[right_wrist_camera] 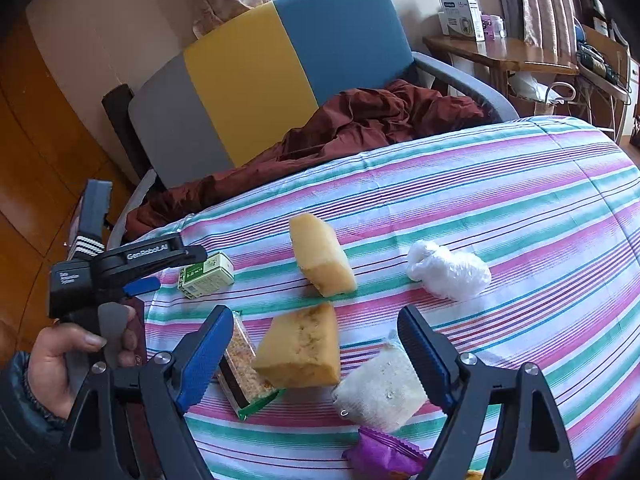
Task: Organize objects
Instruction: 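Grasp the green-white small box with the left gripper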
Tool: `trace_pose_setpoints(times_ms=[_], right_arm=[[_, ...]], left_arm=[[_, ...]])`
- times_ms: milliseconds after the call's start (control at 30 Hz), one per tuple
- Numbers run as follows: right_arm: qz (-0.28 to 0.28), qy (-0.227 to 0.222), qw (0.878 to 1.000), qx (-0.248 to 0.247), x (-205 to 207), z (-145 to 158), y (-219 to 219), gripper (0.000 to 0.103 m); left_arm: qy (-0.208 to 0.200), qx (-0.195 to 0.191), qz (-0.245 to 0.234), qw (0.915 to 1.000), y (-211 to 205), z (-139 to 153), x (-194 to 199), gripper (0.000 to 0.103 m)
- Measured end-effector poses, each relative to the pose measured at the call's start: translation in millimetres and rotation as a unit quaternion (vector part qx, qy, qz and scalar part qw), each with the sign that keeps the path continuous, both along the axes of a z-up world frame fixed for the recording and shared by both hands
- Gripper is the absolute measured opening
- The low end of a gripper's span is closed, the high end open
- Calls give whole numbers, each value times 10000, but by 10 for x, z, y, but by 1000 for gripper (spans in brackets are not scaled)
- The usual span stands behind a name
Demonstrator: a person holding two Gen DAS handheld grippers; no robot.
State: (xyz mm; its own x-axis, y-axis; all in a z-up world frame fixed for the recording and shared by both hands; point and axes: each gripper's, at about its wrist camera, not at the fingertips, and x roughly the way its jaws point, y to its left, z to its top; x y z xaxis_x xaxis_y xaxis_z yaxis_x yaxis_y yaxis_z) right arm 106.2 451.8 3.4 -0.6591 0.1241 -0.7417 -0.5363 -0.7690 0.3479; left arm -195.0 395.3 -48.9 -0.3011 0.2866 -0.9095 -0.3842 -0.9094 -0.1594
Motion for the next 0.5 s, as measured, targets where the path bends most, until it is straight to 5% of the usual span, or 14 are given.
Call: trace_pose_setpoints(times_ms=[267,367,500], right_arm=[[-18,-41,10000,-44,-5,-20,30,86],[-4,-124,9999,36,-21,-37,28,86],[23,-185,9998,101,-42,-59,33,86]], left_arm=[[-224,-3,165,9996,158,-203,-114,100],[-202,-126,119,9996,147,-285,-86,78],[52,-17,-114,9999,28,-237,19,76]])
